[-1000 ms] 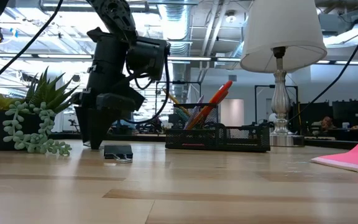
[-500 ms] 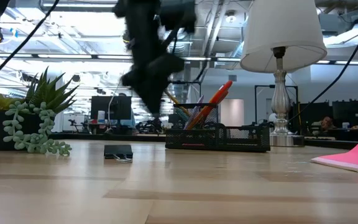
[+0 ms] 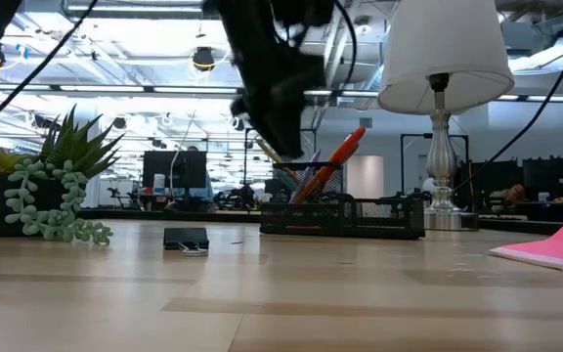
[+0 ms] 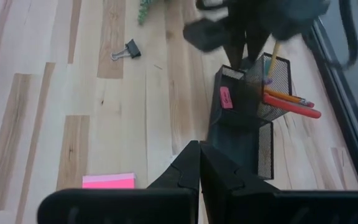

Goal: Pick and place office supplies into organizer
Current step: Put the black binder clip into the bottom left compartment of the black desk organizer, then put the black binder clip into the lower left compartment of the black desk organizer

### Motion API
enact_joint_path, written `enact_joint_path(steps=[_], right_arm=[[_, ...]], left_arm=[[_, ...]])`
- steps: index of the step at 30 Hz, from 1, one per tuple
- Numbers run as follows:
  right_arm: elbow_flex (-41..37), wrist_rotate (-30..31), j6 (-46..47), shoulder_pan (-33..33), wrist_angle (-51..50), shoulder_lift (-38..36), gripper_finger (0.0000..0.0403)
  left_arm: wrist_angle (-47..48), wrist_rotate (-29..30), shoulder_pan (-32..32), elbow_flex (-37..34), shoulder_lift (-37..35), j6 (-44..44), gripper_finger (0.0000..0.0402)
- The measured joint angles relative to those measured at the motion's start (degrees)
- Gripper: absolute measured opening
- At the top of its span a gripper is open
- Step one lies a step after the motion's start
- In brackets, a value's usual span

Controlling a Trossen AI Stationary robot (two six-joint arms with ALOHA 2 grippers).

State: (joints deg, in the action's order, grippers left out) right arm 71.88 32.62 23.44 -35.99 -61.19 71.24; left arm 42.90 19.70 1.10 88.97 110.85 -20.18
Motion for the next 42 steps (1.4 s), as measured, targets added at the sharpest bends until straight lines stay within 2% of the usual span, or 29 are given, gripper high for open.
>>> enact_joint_path(steps=[3, 7, 12, 16, 18, 23, 29, 32, 37, 42], right_arm=[[-0.02, -0.13, 0.11, 0.00, 0.12, 0.00, 0.0000], [-0.02, -0.14, 0.12, 0.00, 0.20, 0.00, 0.0000], [-0.02, -0.13, 0.13, 0.00, 0.15, 0.00, 0.0000], [-0.02, -0.01, 0.08, 0.00, 0.01, 0.00, 0.0000], [-0.02, 0.14, 0.07, 0.00, -0.04, 0.00, 0.0000], [-0.02, 0.37, 0.06, 0.09, -0.09, 0.00, 0.0000], [-0.02, 0.33, 0.08, 0.00, -0.11, 0.00, 0.0000], [-0.02, 0.35, 0.08, 0.00, -0.13, 0.00, 0.0000], [-2.45, 0.46, 0.08, 0.00, 1.19, 0.00, 0.0000], [-7.56, -2.18, 0.04, -0.02, 5.71, 0.06, 0.0000]], left_arm=[[-1.59, -3.27, 1.62, 0.11, 3.26, 4.11, 0.0124], [-1.82, -4.39, 3.00, 0.06, 7.18, 10.88, 0.0161], [-1.81, -4.90, 3.41, 0.29, 8.01, 11.60, 0.0212], [-0.95, -5.31, 3.03, 0.28, 7.37, 10.91, 0.0228], [0.93, -5.59, 2.80, 1.38, 7.29, 10.76, 0.0230], [13.69, -8.92, 1.37, 9.65, 7.29, 7.62, 0.0232], [32.83, -7.39, -3.60, 23.07, 7.21, -0.93, 0.0233], [39.94, -3.15, -8.34, 27.83, 7.15, -7.84, 0.0233], [47.11, 5.32, -18.50, 28.91, 7.05, -19.58, 0.0233], [47.11, 13.00, -27.58, 26.35, 7.53, -31.48, 0.0233]])
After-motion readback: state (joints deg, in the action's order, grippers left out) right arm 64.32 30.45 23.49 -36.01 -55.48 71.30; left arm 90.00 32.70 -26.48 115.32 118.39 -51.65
